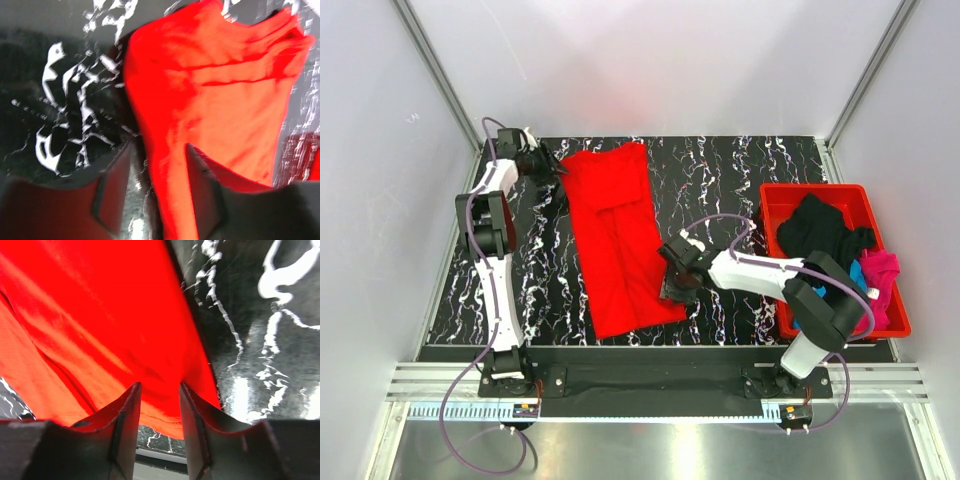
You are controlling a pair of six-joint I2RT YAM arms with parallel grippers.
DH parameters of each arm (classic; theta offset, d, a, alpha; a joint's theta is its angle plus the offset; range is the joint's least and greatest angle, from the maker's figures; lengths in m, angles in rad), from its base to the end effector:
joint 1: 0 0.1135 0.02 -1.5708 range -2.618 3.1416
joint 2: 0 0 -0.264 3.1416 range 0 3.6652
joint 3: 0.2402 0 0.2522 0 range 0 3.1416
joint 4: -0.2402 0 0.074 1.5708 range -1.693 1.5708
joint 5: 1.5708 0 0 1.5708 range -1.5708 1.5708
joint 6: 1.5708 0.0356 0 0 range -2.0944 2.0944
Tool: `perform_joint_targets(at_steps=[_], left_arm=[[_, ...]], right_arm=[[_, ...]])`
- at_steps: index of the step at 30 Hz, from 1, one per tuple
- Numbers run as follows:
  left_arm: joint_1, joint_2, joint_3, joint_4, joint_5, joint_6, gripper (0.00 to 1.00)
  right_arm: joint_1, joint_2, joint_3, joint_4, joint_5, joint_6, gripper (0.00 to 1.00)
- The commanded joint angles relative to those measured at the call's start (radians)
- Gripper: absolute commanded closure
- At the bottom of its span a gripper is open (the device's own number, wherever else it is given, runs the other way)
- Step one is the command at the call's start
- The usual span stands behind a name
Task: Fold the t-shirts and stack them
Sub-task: Fold the tshirt
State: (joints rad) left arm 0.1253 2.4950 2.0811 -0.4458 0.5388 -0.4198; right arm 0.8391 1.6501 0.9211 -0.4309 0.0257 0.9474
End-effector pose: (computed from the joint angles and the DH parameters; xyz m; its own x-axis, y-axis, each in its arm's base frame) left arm 0.5453 0.0503 0.1497 -0.7781 -0.4506 -0.4375 -0.1009 0.7773 -0.6210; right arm 0.2060 0.2281 0.1578 -0.9559 0.1503 -0.2523 0.0671 0.9482 0.3105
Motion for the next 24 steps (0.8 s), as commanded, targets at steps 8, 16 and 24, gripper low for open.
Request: perform_joint_targets(at_steps=[8,16,24], left_arm=[[0.016,-0.344,-0.352,0.048,-0.014,-0.017,0.42],[-0.021,-0.417,-0.532,0.108,0.027,-0.024,0.41],[-0.016,-0.240,-0.298,0.032,0.000,-0.034,0.42]], right_arm=[[-0.054,0.048,0.281,-0.094,-0.004,-0.205,0.53],[-0.299,0.302,0.663,-0.019,-0.267,-0.485,0.53],[-0.374,0.687,1.203,-0.077,-0.346,-0.568,0.45]])
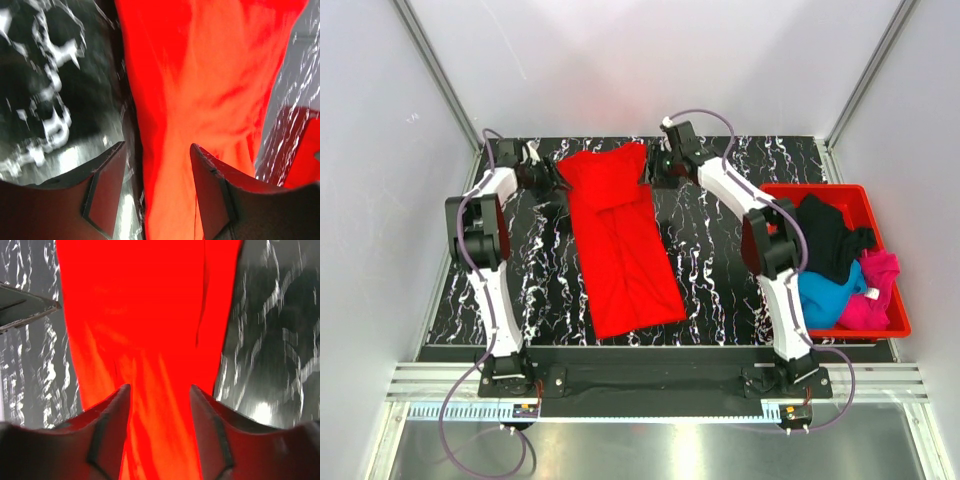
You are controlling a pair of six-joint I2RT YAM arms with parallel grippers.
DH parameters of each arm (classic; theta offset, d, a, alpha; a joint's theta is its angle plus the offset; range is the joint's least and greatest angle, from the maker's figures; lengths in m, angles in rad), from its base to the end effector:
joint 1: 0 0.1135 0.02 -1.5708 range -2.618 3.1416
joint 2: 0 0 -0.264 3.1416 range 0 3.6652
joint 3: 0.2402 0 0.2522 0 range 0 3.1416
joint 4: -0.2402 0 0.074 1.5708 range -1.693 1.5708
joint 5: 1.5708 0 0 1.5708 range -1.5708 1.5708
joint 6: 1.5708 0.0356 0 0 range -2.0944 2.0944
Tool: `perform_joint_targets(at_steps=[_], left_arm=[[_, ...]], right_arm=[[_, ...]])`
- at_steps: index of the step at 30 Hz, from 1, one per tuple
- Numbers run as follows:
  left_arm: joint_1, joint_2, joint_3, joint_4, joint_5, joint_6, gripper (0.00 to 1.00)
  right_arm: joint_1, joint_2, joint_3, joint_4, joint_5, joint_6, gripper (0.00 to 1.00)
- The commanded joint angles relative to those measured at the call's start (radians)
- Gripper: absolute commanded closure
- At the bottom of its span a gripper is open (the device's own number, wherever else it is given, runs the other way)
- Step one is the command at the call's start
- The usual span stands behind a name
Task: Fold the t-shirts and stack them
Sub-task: Fold the tshirt
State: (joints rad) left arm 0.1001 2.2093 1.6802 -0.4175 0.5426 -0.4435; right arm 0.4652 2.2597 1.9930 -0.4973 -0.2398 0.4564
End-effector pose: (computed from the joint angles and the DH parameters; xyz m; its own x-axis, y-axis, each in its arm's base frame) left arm 0.4796 0.0297 0.1689 -0.8214 -0.4518 -0.3481 -0.1525 0.7621 -0.6293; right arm 0.4595 0.2401 0.2355 -0.8146 0.0701 -0.5758 -0.2562 0.8470 0.4657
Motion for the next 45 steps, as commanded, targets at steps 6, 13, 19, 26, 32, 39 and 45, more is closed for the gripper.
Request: perform_joint_targets(at_steps=[6,13,19,26,32,39,45], left_arm=[[0.009,0.159,0.240,-0.040,-0.044,-0.015,0.42],[0.007,0.190,0.288,0.054,-0.052,-0.047,0.46],[0.001,0.253,0.358,0.131,-0.007,-0.135,0.66],[-0.046,0.313,0.421,0.157,0.005,-0.175,0.82],[-0.063,0.334,0.429,0.197,0.016,-0.201,0.85],[-0.065,0.299,0.418,0.195,0.004,-0.184,0.85],[-0.050,0.247,0.417,0.138,-0.050,-0.136,0.85]], right_arm=[[-0.062,0.317,0.423,-0.027,-0.056,-0.068,0.40],[-0.100,0.331,0.336,0.239,-0.151,-0.032,0.63],[-0.103,0.402,0.372,0.342,-0.182,0.053,0.62],[-0.103,0.474,0.409,0.483,-0.222,0.201,0.64],[-0.103,0.528,0.469,0.450,-0.184,0.211,0.62],[-0.103,0.580,0.526,0.438,-0.196,0.223,0.61],[-0.103,0.587,0.536,0.454,-0.181,0.223,0.69]])
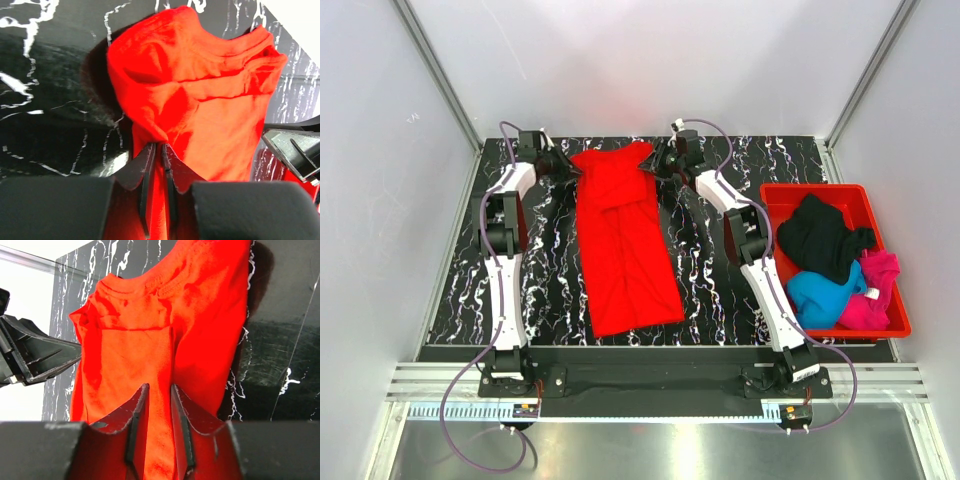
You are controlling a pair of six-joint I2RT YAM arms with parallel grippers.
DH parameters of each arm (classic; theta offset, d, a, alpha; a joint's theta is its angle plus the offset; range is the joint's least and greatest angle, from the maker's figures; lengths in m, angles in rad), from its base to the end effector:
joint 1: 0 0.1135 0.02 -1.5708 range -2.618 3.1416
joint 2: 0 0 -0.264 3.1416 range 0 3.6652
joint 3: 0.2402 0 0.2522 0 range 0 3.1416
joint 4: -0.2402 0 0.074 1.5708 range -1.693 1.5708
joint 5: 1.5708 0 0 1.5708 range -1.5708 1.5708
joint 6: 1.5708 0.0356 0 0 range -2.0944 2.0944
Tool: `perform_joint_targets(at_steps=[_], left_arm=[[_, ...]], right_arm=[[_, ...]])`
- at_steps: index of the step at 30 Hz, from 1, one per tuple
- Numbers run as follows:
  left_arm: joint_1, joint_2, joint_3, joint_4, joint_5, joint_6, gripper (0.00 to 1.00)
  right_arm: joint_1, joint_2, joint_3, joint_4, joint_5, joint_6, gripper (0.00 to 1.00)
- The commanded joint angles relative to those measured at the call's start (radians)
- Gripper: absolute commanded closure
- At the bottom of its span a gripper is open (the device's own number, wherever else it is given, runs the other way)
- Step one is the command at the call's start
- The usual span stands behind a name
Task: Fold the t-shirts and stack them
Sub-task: Fold the tshirt
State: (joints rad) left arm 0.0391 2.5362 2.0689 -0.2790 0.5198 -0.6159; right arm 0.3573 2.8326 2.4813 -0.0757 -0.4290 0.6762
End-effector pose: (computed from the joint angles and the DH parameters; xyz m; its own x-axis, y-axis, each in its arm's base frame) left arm 0.5601 0.0042 0.1357 -0.7447 -0.5309 -0.4045 -0.1221 0.7042 -0.6994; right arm 0.5747 0.2304 0.1218 -0.7236 0.3373 -0.6021 -0.2819 0.6519 0.7040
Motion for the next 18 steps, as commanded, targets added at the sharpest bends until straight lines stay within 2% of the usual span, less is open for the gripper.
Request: perform_joint_targets(at_steps=[1,4,9,12,13,14,16,18], left_arm=[[0.015,-0.086,0.022,0.001,-0.030,0.038,0.85],[0.022,-0.096,0.016,-0.003,-0.043,0.042,0.82],[0.028,-0.102,0.016,-0.006,-0.030,0.045,0.65],[0.033,-0.128,0.002,-0.022,-0.047,0.057,0.63],[0.039,-0.146,-0.007,-0.028,-0.056,0.059,0.62],[0.041,-0.155,-0.015,-0.034,-0.078,0.061,0.58],[0.051,-0.175,-0.044,-0.031,-0.093,0.061,0.56],[0.056,-0.194,-0.059,-0.028,-0.112,0.067,0.55]], right_arm=[[0.005,0.019,0.068,0.033,0.009,0.008,0.68],[0.005,0.045,0.112,0.011,0.015,0.014,0.62],[0.006,0.065,0.111,0.043,0.009,0.045,0.64],[0.006,0.073,0.119,0.062,0.010,0.049,0.77],[0.005,0.073,0.119,0.065,0.010,0.051,0.86],[0.005,0.068,0.122,0.065,0.009,0.052,0.90],[0.005,0.057,0.116,0.126,0.004,0.055,0.98],[0.005,0.037,0.111,0.145,0.006,0.057,1.00]])
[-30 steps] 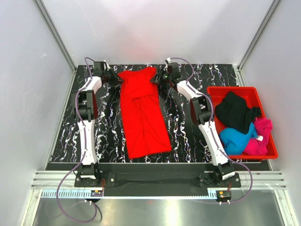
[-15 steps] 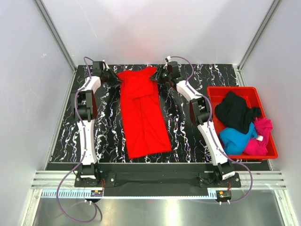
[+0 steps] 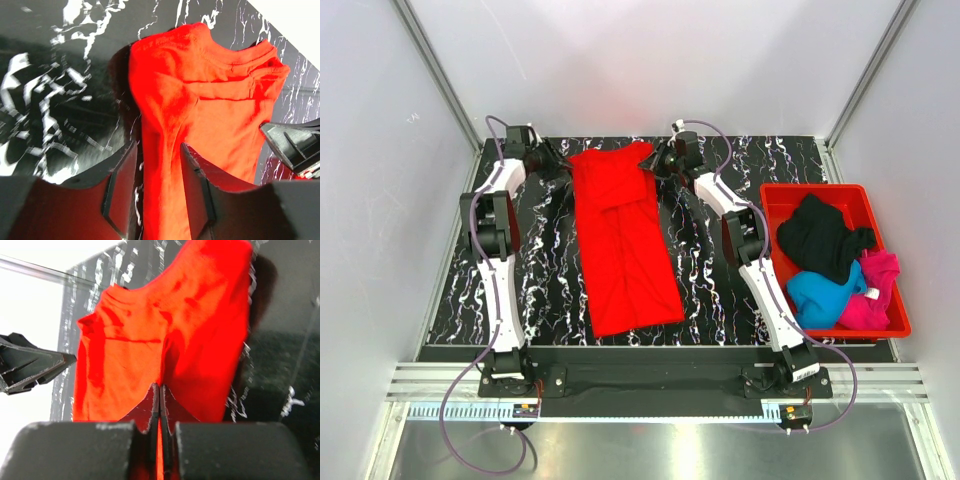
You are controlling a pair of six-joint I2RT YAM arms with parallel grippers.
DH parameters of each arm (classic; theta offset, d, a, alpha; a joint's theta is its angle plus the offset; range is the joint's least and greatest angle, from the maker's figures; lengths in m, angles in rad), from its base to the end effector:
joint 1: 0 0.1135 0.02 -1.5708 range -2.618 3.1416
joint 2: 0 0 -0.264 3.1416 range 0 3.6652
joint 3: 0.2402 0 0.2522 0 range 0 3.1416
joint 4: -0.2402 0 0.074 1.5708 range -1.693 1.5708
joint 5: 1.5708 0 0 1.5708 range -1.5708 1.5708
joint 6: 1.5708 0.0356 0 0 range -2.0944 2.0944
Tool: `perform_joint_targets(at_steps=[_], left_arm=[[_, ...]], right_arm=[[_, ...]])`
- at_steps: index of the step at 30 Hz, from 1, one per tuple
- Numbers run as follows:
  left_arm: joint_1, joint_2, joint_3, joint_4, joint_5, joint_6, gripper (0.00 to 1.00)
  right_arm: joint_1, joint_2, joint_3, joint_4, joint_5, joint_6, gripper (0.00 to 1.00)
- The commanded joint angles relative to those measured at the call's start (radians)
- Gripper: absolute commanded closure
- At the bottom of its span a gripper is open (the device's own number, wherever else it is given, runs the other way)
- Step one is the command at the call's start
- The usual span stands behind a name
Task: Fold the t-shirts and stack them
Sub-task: Fold the tshirt
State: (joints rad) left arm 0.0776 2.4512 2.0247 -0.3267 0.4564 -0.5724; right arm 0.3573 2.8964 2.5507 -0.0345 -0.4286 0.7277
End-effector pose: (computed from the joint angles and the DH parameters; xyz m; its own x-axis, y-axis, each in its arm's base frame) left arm 0.5482 0.0269 0.1624 -0.7092 -0.5428 -0.4499 -0.1584 0.7445 -0.6485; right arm 0.5810 0.2327 0.1115 -0.7117 0.3801 -0.5908 -0.2762 0.6218 0.7328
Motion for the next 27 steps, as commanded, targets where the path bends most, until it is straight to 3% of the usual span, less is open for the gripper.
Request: perform_joint_targets(at_steps=[1,9,27], left_arm=[[0.025,-0.112,-0.018,0.015,-0.053,0.025,0.54],[0.051,-0.139,-0.095,0.015,-0.062,0.029,0.54],[0.054,-0.149,-0.110,0.011,-0.070,0.048,0.52]], right_arm=[[0.005,-0.032,0.043,0.113,0.010,0.001,1.00],[0.005,-0.120,0.008,0.117,0.036,-0.050,1.00],[-0.004,-0.220,-0.118,0.105,0.093,-0.123,1.00]])
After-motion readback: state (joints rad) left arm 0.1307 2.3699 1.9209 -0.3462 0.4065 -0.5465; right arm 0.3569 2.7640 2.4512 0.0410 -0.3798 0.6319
